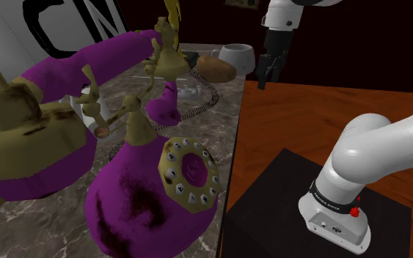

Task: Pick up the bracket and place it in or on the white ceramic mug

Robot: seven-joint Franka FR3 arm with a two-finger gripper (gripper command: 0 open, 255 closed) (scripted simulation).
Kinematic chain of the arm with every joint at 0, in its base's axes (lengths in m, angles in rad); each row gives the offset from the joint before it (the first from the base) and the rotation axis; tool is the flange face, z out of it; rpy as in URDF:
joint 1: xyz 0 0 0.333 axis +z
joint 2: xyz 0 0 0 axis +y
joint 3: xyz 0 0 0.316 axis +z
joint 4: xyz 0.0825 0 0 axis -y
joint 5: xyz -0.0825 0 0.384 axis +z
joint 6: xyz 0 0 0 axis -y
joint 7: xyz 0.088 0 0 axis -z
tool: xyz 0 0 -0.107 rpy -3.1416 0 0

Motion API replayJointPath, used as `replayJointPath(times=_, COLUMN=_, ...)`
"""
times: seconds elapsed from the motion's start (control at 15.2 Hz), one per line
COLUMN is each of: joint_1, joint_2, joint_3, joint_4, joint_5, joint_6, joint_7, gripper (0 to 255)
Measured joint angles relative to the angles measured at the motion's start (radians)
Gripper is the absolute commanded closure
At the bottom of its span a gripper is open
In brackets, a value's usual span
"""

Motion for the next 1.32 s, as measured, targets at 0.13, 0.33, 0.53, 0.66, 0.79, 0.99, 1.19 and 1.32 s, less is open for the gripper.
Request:
replayJointPath(times=0.13, joint_1=-0.001, joint_2=0.008, joint_3=0.015, joint_4=0.004, joint_5=0.009, joint_6=0.004, joint_7=0.024, gripper=0)
replayJointPath(times=0.33, joint_1=-0.010, joint_2=0.045, joint_3=0.090, joint_4=0.036, joint_5=0.052, joint_6=0.014, joint_7=0.158, gripper=0)
replayJointPath(times=0.53, joint_1=-0.024, joint_2=0.108, joint_3=0.179, joint_4=0.087, joint_5=0.097, joint_6=0.032, joint_7=0.322, gripper=0)
replayJointPath(times=0.66, joint_1=-0.038, joint_2=0.170, joint_3=0.237, joint_4=0.132, joint_5=0.118, joint_6=0.054, joint_7=0.428, gripper=0)
replayJointPath(times=0.79, joint_1=-0.053, joint_2=0.228, joint_3=0.292, joint_4=0.190, joint_5=0.131, joint_6=0.059, joint_7=0.540, gripper=0)
replayJointPath(times=0.99, joint_1=-0.079, joint_2=0.320, joint_3=0.370, joint_4=0.280, joint_5=0.138, joint_6=0.067, joint_7=0.706, gripper=0)
replayJointPath(times=1.19, joint_1=-0.110, joint_2=0.441, joint_3=0.445, joint_4=0.387, joint_5=0.118, joint_6=0.081, joint_7=0.871, gripper=0)
replayJointPath(times=1.32, joint_1=-0.128, joint_2=0.525, joint_3=0.490, joint_4=0.475, joint_5=0.093, joint_6=0.072, joint_7=0.986, gripper=0)
